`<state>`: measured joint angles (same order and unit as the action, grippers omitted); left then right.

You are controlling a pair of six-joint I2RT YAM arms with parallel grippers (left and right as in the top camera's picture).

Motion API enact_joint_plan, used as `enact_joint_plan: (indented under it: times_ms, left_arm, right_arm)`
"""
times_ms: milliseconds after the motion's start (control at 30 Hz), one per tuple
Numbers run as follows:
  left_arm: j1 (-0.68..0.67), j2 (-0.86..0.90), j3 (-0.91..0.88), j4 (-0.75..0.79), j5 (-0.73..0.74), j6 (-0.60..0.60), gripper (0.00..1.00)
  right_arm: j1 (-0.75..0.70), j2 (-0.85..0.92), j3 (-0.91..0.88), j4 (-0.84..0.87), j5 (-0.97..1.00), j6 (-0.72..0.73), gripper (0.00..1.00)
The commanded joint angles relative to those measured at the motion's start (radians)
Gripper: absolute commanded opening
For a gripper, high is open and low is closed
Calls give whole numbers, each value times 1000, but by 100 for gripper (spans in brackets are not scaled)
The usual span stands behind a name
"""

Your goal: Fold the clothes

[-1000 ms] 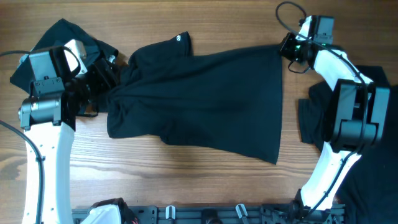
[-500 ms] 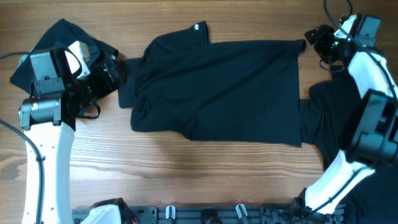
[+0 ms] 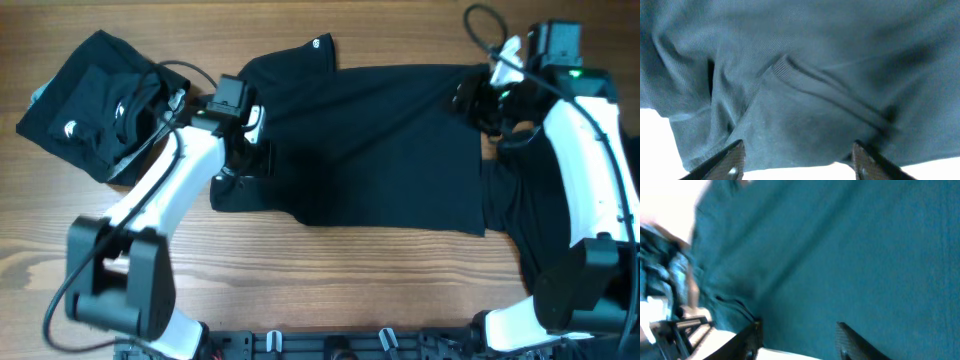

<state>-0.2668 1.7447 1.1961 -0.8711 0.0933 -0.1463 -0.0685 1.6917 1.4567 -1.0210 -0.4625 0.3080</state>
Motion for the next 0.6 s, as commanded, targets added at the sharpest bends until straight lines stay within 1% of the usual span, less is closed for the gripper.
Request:
enact_joint_plan:
  times_ms: [0, 33, 67, 167, 233, 300, 367, 433, 467, 500, 533, 567]
  left_arm:
    - [13, 59, -3, -56, -75, -80, 27]
    - [26, 58, -3, -84, -102, -112, 22]
    - [47, 55, -3, -100, -135, -135, 22]
    - [81, 55, -11, -100, -148, -135, 24]
    - [109, 55, -31, -87, -148, -135, 23]
    - [129, 55, -39, -80, -147, -135, 23]
    - [144, 54, -39, -78, -147, -135, 24]
    - [151, 54, -39, -80, -146, -135, 25]
    - [152, 54, -39, -80, -147, -132, 25]
    - [152, 54, -39, -79, -147, -131, 26]
    - [152, 54, -39, -80, -147, -131, 26]
    - [152, 51, -39, -82, -147, -130, 26]
  right_arm:
    - [38, 20, -91, -47, 79, -18, 40]
    - [39, 20, -130, -58, 83, -15, 40]
    - [38, 20, -199, -60, 105, 30, 40]
    - [38, 20, -322, -25, 127, 89, 42]
    - [37, 20, -413, 43, 126, 129, 43]
    - [37, 20, -494, 105, 126, 204, 46]
    - [37, 20, -569, 166, 134, 246, 45]
    - [37, 20, -613, 187, 197, 285, 36]
    - [37, 20, -627, 188, 227, 301, 20]
    - [37, 19, -635, 179, 240, 303, 9]
    - [34, 19, -636, 154, 250, 310, 4]
    - [27, 16, -636, 124, 270, 324, 4]
